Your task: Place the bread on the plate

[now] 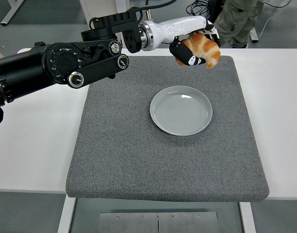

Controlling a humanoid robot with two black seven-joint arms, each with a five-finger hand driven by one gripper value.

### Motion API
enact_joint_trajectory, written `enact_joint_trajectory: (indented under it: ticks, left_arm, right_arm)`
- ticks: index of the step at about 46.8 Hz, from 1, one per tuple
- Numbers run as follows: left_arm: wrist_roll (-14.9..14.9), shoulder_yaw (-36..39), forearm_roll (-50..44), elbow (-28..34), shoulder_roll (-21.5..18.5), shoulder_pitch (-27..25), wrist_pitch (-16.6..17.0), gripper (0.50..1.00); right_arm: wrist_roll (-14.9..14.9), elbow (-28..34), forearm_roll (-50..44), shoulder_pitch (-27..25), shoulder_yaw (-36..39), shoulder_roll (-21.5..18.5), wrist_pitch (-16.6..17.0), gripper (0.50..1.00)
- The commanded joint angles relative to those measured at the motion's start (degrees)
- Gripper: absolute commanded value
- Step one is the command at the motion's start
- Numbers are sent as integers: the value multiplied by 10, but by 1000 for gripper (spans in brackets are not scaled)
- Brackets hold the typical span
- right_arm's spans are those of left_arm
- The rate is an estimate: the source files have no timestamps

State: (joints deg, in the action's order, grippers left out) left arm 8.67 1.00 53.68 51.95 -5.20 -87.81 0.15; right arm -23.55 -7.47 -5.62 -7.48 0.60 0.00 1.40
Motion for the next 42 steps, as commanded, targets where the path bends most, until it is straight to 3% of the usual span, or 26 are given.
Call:
enact_joint_trajectory:
  ticks: [1,12,42]
  left_arm:
    - [-1,1,1,-19,22,5,2,500]
    - [2,48,5,-48,52,33,13,500]
    - [4,50,36,-81,52,128,27,500]
  right_arm:
    - [0,0,0,0,0,0,0,1000]
    - [0,0,0,0,0,0,0,1000]
    - [0,0,0,0,0,0,0,1000]
